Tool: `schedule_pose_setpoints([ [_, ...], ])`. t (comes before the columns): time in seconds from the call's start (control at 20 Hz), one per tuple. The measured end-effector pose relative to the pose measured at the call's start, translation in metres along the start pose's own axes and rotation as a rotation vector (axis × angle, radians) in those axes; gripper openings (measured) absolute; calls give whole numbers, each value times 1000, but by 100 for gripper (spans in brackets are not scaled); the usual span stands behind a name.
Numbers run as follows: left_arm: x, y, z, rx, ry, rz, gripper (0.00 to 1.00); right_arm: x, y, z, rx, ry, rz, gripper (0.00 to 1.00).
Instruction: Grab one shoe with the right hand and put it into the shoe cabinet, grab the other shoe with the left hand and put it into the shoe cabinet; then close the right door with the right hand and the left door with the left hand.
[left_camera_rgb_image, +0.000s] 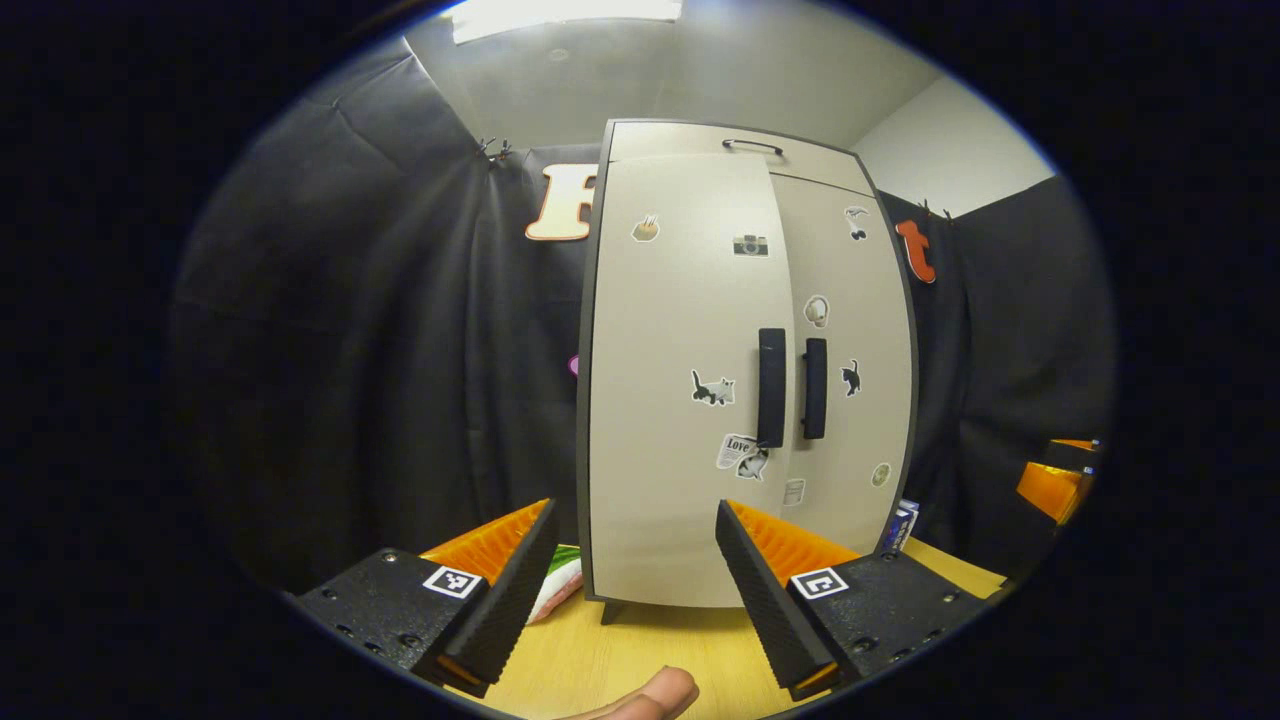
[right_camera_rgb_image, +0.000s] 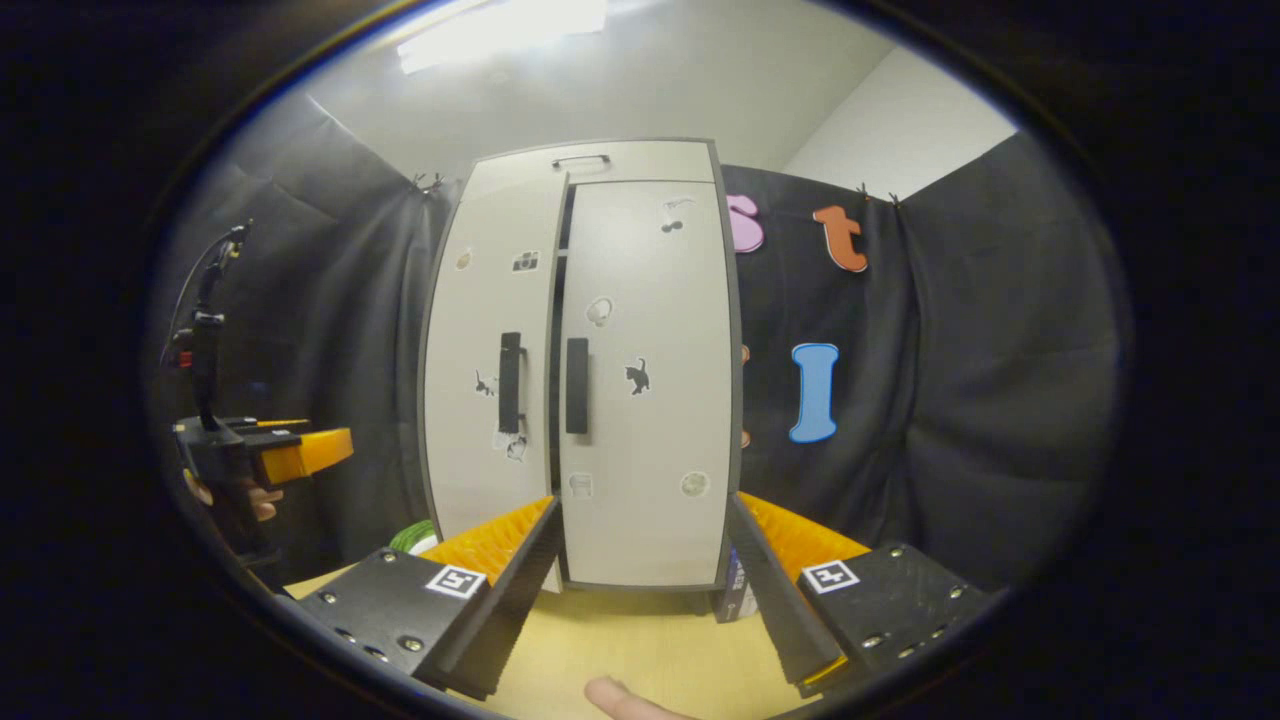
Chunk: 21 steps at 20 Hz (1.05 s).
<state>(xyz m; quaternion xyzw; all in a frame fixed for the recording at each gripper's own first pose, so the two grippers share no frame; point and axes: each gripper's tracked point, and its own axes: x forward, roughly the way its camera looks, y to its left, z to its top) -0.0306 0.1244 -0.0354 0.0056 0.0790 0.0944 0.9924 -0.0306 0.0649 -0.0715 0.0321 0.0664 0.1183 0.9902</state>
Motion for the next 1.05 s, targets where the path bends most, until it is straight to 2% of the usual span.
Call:
schedule_pose_setpoints([
  [0.2,-17,-31,-12,17,0,-43,96,4,-2,-4,5,14,0,96],
  [0.25,-21,-37,-14,11,1,-49,93,5,-3,-6,6,20,0,96],
  [0.3,-26,-40,-14,8,-2,-50,96,7,-5,-8,6,27,0,99],
  [0.35,-28,-42,-13,4,-11,-50,96,7,-7,-9,5,34,3,96],
  [0.5,-35,-43,-10,-2,-30,-23,96,9,-15,-13,6,44,3,99],
  [0.6,-39,-47,-13,-4,-26,-30,96,10,-19,-14,15,47,11,96],
  [0.8,-44,-56,-28,-27,2,-53,96,9,-37,-15,27,40,3,99],
  [1.05,-47,-55,-20,-19,-21,-29,96,3,-49,-7,63,21,15,99],
])
